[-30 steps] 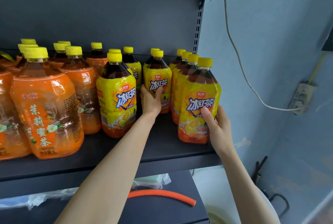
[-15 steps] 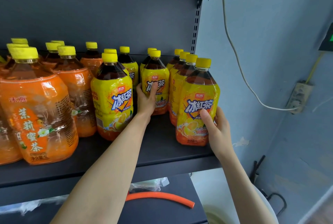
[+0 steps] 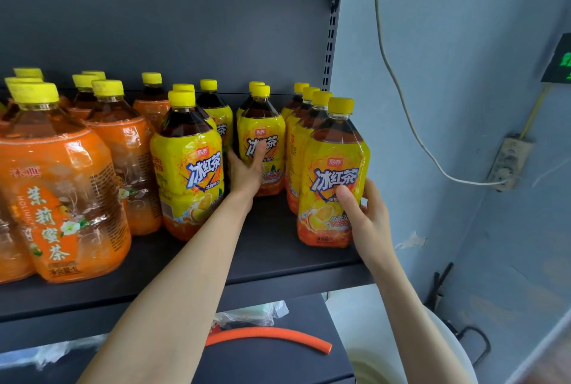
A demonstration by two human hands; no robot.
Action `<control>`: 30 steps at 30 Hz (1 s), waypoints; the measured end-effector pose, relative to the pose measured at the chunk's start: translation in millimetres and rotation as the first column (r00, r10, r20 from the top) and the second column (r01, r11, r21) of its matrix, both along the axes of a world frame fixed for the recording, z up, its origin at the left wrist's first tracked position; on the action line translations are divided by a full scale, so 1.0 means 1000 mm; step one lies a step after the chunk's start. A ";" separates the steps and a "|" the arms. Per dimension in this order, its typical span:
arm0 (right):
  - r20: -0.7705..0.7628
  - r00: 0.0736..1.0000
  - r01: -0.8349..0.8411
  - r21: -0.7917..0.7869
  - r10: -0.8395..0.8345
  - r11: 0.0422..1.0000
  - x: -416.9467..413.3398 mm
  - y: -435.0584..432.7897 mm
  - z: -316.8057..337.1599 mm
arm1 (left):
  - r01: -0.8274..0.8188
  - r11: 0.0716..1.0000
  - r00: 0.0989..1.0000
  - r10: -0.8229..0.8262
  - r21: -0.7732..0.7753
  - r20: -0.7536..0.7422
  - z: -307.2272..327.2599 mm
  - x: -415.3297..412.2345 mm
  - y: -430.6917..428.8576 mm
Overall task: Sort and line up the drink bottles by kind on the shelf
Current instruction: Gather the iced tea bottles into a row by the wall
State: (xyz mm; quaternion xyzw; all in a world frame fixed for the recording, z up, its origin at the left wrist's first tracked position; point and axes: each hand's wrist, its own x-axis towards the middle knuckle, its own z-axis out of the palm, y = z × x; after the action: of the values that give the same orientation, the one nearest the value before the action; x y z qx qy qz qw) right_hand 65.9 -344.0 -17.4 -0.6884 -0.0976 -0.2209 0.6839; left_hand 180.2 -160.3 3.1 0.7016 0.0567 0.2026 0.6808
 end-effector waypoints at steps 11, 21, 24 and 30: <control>0.058 0.998 -0.003 -0.076 0.007 0.997 -0.005 0.030 0.005 | 0.185 0.982 0.961 -0.174 -0.035 0.214 0.008 -0.115 -0.023; 0.143 0.978 0.164 -0.093 -0.150 0.982 0.019 0.029 0.021 | -0.011 1.000 0.946 0.003 0.023 0.325 0.009 -0.101 -0.014; 0.035 0.988 0.155 -0.180 -0.151 0.971 0.043 0.019 0.025 | -0.022 0.999 0.952 0.010 0.038 0.307 0.007 -0.092 -0.011; -0.029 0.985 -0.168 0.010 0.169 0.986 0.066 0.014 0.019 | -0.019 0.993 0.962 -0.013 0.115 0.273 0.008 -0.075 -0.003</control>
State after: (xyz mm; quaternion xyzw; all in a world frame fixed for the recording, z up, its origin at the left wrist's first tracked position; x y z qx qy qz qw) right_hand 131.9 -329.9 2.1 -0.6784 -0.1444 -0.1523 0.7041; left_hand 105.4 -163.2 10.9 0.7055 -0.0487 0.3013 0.6396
